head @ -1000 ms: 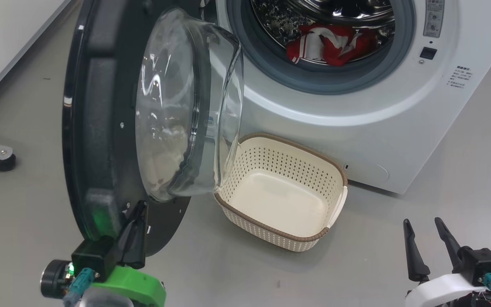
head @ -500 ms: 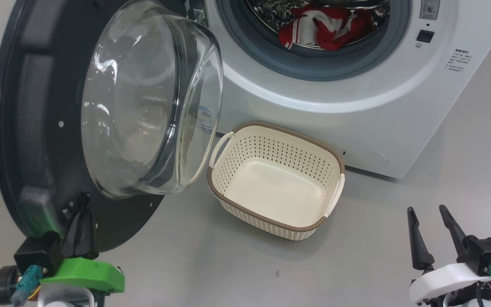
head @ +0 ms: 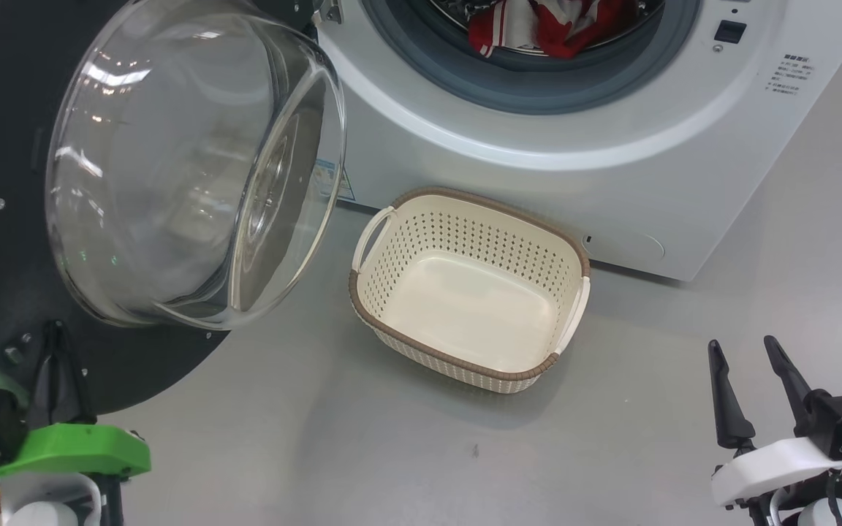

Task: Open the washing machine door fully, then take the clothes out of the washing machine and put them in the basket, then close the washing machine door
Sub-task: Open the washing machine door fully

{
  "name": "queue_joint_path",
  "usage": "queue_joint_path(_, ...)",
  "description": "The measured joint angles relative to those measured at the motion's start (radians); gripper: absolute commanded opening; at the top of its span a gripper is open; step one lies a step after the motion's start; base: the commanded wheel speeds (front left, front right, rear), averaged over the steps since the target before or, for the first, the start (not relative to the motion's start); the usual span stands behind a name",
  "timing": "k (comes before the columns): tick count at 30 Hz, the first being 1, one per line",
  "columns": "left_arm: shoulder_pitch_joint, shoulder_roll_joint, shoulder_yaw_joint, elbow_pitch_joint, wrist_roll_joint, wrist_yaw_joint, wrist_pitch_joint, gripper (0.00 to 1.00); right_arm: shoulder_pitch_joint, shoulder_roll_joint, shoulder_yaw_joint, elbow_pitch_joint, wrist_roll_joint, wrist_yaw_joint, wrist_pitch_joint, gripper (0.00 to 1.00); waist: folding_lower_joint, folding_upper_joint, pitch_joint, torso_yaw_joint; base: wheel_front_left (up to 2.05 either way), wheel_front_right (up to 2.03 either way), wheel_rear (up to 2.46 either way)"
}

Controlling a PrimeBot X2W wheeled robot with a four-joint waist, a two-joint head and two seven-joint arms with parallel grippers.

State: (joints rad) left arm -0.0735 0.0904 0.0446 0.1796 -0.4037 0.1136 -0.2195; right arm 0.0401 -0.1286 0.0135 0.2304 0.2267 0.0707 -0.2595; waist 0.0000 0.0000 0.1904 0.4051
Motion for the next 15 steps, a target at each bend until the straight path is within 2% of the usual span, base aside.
queue_joint_path(7,-0.037,0.008,0.049,0.054,-0.007,0.0,-0.01,0.0,-0.013,-0.002,-0.002,0.003,-0.001,0.007,0.0,1.0,0.0,0.0,0.006,-0.003,0.0,0.0,0.0)
queue_joint_path(15,-0.095,0.044,0.096,0.115,-0.013,0.0,-0.012,0.0,-0.021,-0.003,0.002,0.006,-0.002,0.01,0.0,1.0,0.0,0.0,0.008,-0.008,0.0,0.0,0.0)
